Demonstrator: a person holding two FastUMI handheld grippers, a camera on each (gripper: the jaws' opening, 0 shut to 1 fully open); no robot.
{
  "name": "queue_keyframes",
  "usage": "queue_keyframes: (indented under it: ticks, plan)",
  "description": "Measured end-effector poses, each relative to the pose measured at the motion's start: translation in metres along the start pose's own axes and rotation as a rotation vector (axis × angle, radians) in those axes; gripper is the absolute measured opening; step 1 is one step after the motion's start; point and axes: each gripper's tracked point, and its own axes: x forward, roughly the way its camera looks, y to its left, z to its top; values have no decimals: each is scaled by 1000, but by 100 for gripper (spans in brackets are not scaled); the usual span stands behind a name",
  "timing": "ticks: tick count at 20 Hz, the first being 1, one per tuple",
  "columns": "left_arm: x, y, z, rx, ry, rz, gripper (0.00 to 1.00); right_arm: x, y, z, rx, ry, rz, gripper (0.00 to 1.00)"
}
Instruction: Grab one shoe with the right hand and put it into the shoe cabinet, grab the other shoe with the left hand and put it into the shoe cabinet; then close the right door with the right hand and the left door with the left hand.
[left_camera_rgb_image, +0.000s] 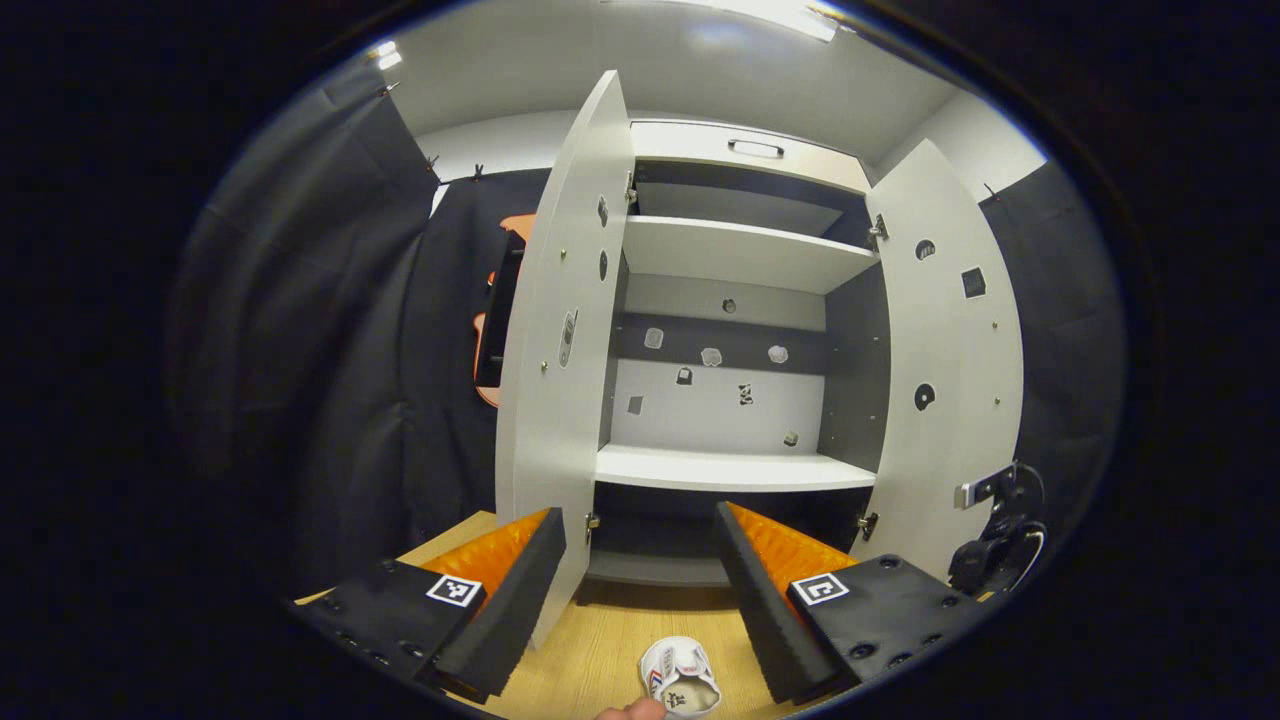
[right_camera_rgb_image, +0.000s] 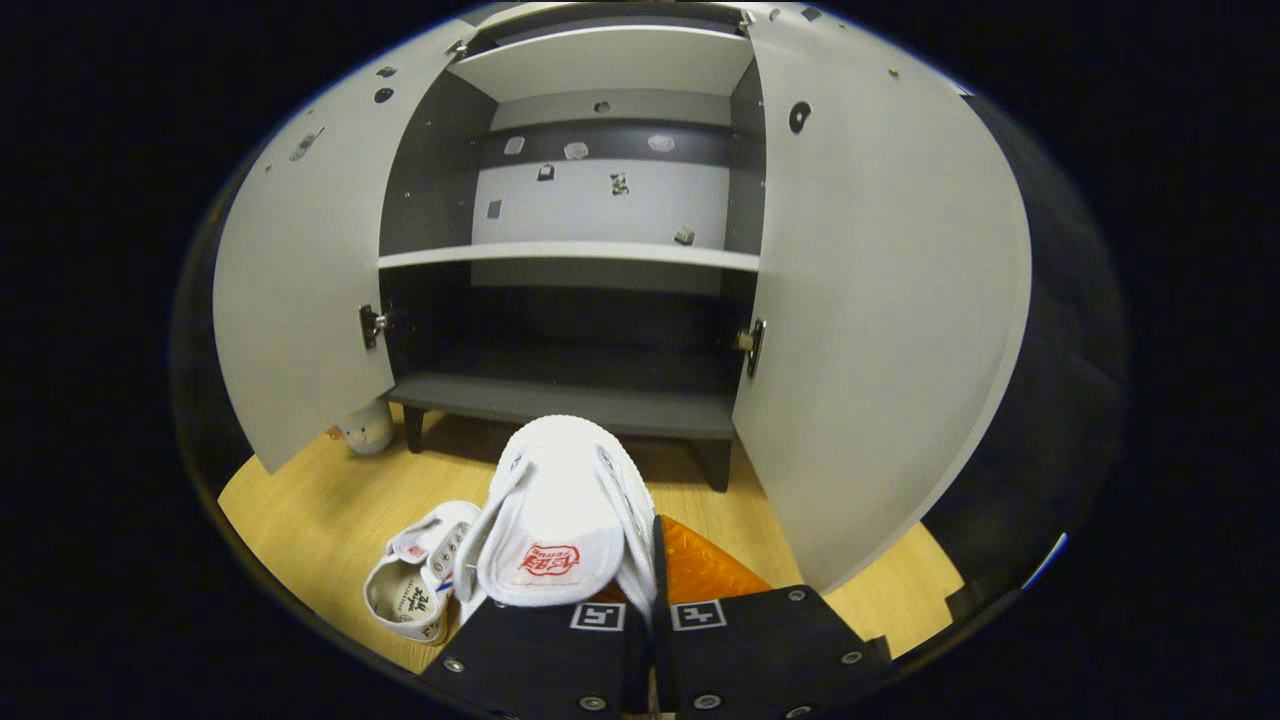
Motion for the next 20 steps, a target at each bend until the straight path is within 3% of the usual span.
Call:
queue_keyframes:
  ticks: [6,9,14,20]
  plan:
    - [3,-8,0,16,-12,-41,97,-9,3,137,18,-140,6,2]
    - [6,-12,-5,21,1,-61,97,11,4,202,-15,-204,-13,2]
    - [8,-15,-14,30,15,-72,99,100,10,276,29,-188,-41,2]
    - [14,-12,-23,23,42,-71,96,219,2,295,69,-73,-114,2]
